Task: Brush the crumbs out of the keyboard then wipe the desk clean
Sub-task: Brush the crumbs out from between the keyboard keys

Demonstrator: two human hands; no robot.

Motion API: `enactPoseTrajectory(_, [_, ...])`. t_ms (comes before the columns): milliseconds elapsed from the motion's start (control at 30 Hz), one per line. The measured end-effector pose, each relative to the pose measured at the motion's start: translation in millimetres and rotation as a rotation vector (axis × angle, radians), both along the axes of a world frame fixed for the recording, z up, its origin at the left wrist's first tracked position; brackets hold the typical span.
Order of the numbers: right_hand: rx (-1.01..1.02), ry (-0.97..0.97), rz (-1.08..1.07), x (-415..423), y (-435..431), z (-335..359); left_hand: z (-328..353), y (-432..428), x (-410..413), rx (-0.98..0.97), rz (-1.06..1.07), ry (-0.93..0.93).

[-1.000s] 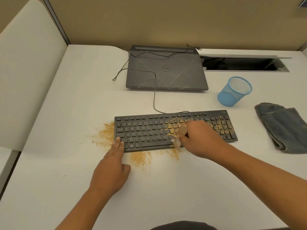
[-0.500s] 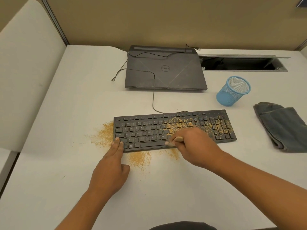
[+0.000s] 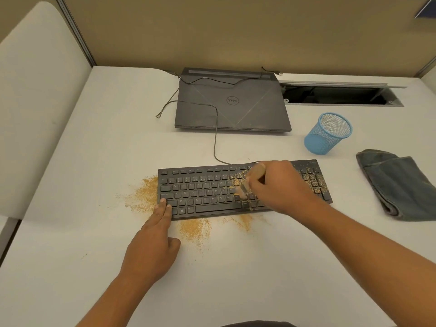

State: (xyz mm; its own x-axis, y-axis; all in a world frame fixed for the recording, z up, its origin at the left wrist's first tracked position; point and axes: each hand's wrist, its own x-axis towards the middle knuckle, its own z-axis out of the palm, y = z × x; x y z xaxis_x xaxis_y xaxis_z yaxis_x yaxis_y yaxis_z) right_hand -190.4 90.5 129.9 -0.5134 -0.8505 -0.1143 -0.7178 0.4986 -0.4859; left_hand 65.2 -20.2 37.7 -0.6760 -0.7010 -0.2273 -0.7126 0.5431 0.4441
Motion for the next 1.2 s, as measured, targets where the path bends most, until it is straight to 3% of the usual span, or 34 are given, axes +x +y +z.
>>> enactPoseTrajectory(167, [0.140, 0.020, 0.031, -3.6, -7.3, -14.7, 0.0, -0.5, -0.3, 0.007, 0.012, 0.006])
enactPoseTrajectory(333, [-0.006, 0.029, -0.006, -11.7, -28.1, -3.2, 2.3, -1.2, 0.2, 0.012, 0.007, -0.015])
enactPoseTrajectory(500, [0.167, 0.068, 0.133, -21.9, -40.1, 0.5, 4.5, -1.5, 0.0, 0.028, 0.012, -0.010])
enactPoseTrajectory(600, [0.039, 0.073, 0.074, -26.0, -43.8, 4.4, 3.8, 0.2, -1.4, 0.019, 0.008, -0.017])
enactPoseTrajectory(767, [0.147, -0.003, 0.130, -25.7, -41.2, -4.5, 1.7, 0.2, -0.1, 0.013, 0.008, -0.022])
enactPoseTrajectory(900, [0.063, -0.008, 0.127, -24.3, -42.8, -0.4, 2.4, 1.4, -1.2, 0.012, 0.013, -0.013])
enactPoseTrajectory(1033, [0.202, 0.042, 0.188, -28.6, -48.7, -1.5, 5.5, 1.0, -2.5, 0.017, 0.017, -0.015])
enactPoseTrajectory(1200, [0.047, -0.041, 0.079, -27.6, -60.1, 1.1, 4.8, 0.0, -1.9, 0.014, 0.013, -0.022])
